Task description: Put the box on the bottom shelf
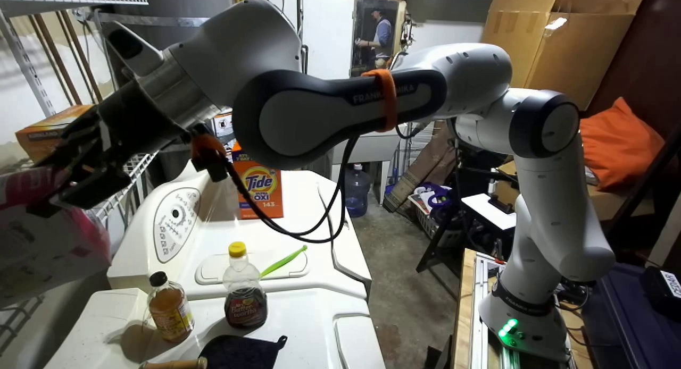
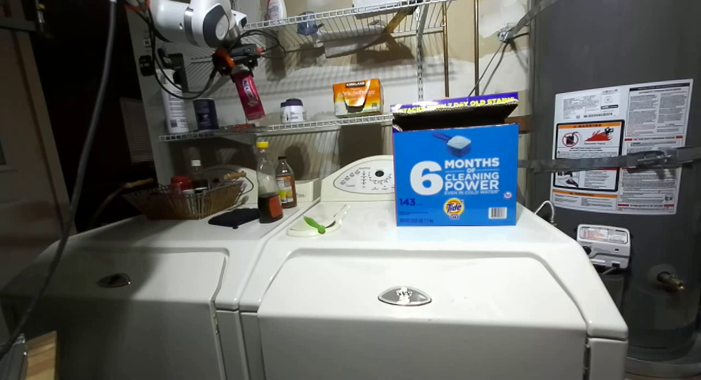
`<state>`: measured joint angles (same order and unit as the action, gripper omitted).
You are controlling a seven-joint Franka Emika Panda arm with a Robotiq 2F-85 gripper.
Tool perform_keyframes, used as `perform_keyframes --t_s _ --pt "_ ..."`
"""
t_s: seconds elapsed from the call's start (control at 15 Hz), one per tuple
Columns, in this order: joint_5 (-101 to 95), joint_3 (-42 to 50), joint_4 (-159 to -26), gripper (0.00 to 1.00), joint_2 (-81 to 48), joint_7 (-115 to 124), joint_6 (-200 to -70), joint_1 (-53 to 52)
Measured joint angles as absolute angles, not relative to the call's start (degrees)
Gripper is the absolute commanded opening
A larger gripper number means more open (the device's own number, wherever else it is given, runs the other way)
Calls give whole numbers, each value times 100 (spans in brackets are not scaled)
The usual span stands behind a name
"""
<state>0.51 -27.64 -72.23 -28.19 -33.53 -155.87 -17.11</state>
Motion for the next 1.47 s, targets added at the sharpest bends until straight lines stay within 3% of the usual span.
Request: perform_keyframes --t_s 1.13,1.2,1.27,1.47 --pt "54 -2759 -4141 44 -5235 -3343 -15811 -2600" --pt "54 -2767 -4012 51 -5325 -3351 -15811 -2637" --pt "54 -2776 -3888 87 -5417 -3358 -15810 -2672" --pt "57 -2778 -3551 100 -5660 -3406 -15810 -2780"
